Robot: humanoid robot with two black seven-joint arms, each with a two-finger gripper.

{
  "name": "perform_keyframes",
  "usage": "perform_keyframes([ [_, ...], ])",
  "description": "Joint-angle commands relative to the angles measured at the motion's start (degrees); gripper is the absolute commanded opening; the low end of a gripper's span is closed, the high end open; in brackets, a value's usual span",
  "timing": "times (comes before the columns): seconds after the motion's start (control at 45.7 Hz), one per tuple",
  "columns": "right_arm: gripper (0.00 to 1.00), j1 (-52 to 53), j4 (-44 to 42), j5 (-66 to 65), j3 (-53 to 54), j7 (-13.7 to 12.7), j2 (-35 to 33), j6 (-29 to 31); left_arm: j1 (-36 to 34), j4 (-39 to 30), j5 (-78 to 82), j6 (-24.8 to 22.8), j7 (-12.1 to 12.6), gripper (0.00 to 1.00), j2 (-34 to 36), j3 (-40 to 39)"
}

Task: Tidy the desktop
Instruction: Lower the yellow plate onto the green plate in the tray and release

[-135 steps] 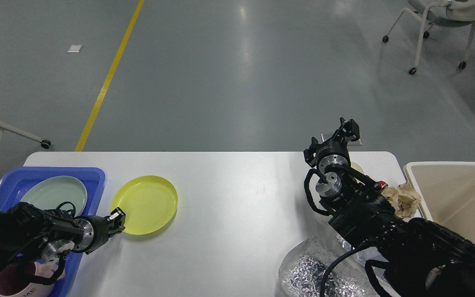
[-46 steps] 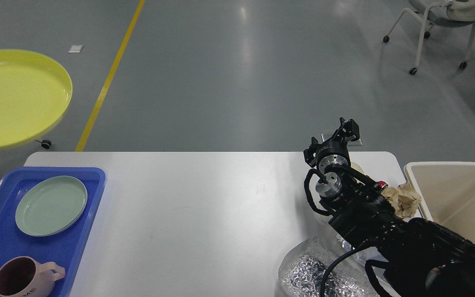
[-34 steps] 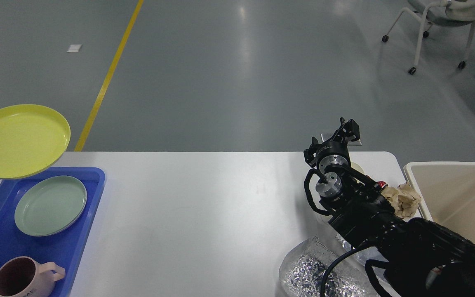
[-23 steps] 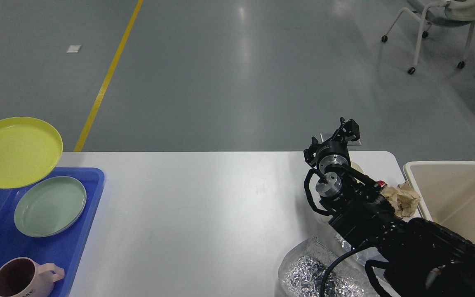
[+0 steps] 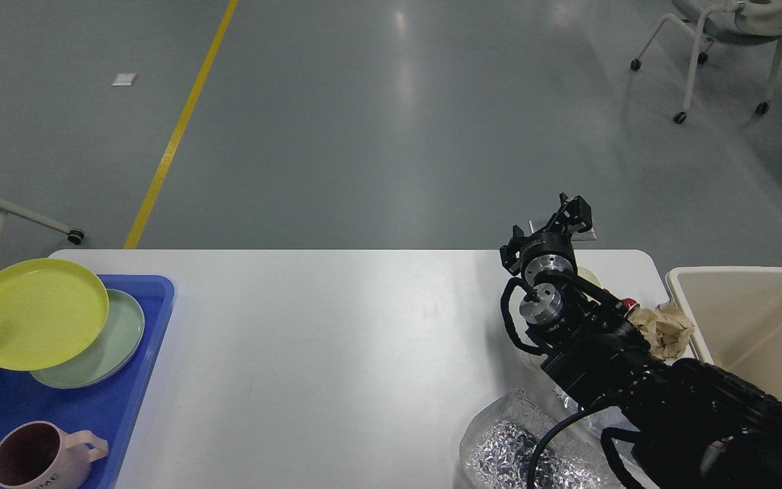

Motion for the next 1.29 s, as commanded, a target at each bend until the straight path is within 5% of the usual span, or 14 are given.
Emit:
perform_keyframes([
  [0.0, 1.0, 0.0, 0.0, 0.1, 0.0, 0.0, 0.0, 0.0, 1.2, 0.3, 0.1, 0.9, 0.0, 0.0, -1.5, -1.3],
  [0.416, 1.0, 0.0, 0.0, 0.0, 0.0, 0.0, 0.0, 0.0, 3.6, 0.3, 0.0, 1.2, 0.1, 0.07, -4.0, -2.7],
  [0.788, 1.0, 0.0, 0.0, 0.0, 0.0, 0.0, 0.0, 0.0, 2.9, 0.3, 0.0, 1.3, 0.0, 0.43, -3.9, -2.7],
  [1.072, 1.0, 0.0, 0.0, 0.0, -0.1, 0.0, 0.0, 0.0, -2.9, -1.5, 0.4, 0.1, -0.1, 0.88, 1.0, -3.0],
  [1.269, 1.0, 0.0, 0.0, 0.1, 0.0, 0.0, 0.0, 0.0, -14.1, -6.2, 0.6, -5.0, 0.2, 0.94, 7.5, -1.0],
])
